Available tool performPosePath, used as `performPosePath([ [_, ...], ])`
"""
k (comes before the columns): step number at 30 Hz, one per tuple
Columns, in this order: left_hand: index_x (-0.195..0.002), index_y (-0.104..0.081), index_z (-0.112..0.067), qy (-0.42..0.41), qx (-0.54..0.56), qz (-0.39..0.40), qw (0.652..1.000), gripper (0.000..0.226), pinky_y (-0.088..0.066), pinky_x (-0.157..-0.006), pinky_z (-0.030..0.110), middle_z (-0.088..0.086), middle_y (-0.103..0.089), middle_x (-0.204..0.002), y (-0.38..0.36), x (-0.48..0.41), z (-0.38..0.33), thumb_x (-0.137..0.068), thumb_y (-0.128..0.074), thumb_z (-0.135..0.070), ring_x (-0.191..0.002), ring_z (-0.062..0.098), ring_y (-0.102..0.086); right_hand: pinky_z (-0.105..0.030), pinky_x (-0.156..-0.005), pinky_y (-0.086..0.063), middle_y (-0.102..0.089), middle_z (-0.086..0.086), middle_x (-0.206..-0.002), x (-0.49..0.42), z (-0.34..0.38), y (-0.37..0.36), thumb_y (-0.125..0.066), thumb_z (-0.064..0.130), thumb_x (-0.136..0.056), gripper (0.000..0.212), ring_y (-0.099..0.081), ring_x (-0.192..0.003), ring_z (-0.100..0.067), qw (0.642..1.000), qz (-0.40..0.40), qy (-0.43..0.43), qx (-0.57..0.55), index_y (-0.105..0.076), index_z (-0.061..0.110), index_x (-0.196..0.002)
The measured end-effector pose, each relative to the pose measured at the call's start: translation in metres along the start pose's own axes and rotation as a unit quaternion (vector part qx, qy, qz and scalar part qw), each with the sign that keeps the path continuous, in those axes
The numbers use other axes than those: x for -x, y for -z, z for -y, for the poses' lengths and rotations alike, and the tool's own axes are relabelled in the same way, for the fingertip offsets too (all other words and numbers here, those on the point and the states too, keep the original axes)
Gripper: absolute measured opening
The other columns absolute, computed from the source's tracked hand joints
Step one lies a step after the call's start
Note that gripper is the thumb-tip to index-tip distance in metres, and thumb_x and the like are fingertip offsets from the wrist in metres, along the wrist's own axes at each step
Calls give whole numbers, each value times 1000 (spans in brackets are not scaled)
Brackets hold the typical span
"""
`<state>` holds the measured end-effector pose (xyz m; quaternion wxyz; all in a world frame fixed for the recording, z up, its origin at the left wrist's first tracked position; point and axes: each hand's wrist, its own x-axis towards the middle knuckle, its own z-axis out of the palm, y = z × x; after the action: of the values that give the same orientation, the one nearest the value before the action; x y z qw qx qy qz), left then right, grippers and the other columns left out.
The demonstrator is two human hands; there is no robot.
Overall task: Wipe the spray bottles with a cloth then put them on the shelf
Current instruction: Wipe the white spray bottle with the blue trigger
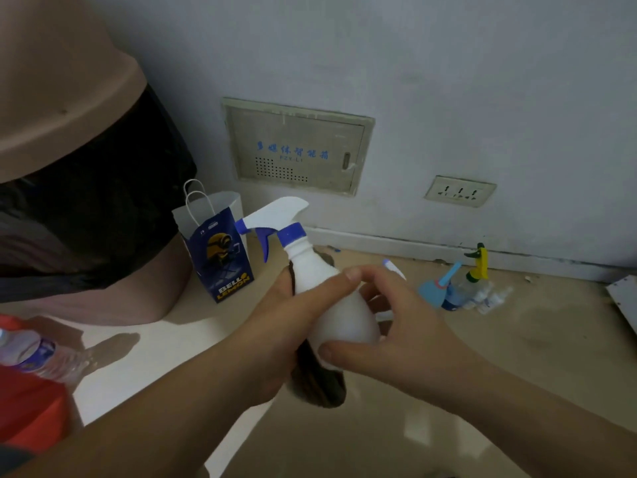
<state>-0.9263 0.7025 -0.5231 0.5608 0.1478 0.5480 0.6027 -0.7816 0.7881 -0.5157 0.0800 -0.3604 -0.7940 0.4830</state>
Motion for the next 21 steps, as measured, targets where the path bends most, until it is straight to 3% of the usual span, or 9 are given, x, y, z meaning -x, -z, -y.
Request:
performPosePath([
  [3,-111,-66,-32,-19,-96,-70,993,39,-59,-59,23,-13,-77,-83,5,-2,5,-79,-77,-51,-74,4,-75,-32,-80,-64,-63,6,-109,-5,-5,2,-82,21,-83,47,-67,-95,-6,993,65,-39,-93,-64,46,-118],
  [6,-99,-65,-29,-41,-170,-96,980,30,-52,-50,16,-16,-74,-75,1,0,7,-86,-67,-56,-65,0,-72,-34,-73,-63,-68,-10,-100,-16,-4,7,-66,18,-95,18,-71,-82,-20,965,45,-128,-224,-73,20,-112],
  [8,-101,-68,-26,-53,-199,-62,977,33,-55,-55,19,-11,-76,-80,-5,4,7,-89,-63,-56,-70,6,-74,-34,-66,-61,-71,-10,-94,-22,-4,11,-65,36,-97,30,-70,-77,-19,959,36,-146,-241,-71,9,-109],
  [11,-104,-73,-22,-66,-232,31,970,32,-62,-68,28,-2,-79,-90,-12,7,5,-94,-59,-50,-80,14,-77,-47,-71,-59,-74,-22,-106,-26,-9,15,-70,63,-88,64,-72,-86,-35,965,25,-126,-230,-68,6,-116],
  [12,-105,-74,-20,-66,-242,64,966,32,-62,-71,30,-1,-79,-92,-13,7,3,-96,-58,-47,-82,15,-77,-45,-65,-55,-72,-25,-100,-27,-9,17,-71,66,-84,70,-67,-79,-36,968,13,-117,-222,-68,4,-115],
  [15,-102,-77,-17,-70,-268,123,953,29,-58,-69,23,-1,-80,-92,-13,8,2,-100,-56,-38,-84,15,-77,-32,-48,-40,-62,-14,-74,-26,-9,23,-70,60,-90,52,-52,-61,-25,977,-37,-95,-189,-71,8,-91],
  [17,-100,-78,-17,-86,-293,125,944,27,-57,-66,20,-3,-79,-89,-14,8,4,-101,-58,-35,-81,11,-76,-35,-51,-45,-67,-18,-75,-26,-9,23,-67,56,-93,46,-57,-61,-29,976,-55,-103,-182,-70,12,-85],
  [19,-100,-77,-19,-129,-344,101,924,28,-61,-67,29,-3,-78,-88,-14,8,9,-100,-59,-40,-79,12,-76,-41,-58,-54,-75,-18,-87,-26,-10,22,-63,55,-96,43,-69,-71,-36,979,-69,-106,-162,-72,13,-87],
  [21,-94,-77,-23,-192,-407,28,893,30,-61,-70,42,-4,-75,-83,-12,4,13,-99,-60,-47,-76,12,-72,-38,-61,-58,-76,-11,-89,-27,-11,23,-59,55,-98,42,-73,-80,-31,984,-93,-94,-118,-71,15,-92],
])
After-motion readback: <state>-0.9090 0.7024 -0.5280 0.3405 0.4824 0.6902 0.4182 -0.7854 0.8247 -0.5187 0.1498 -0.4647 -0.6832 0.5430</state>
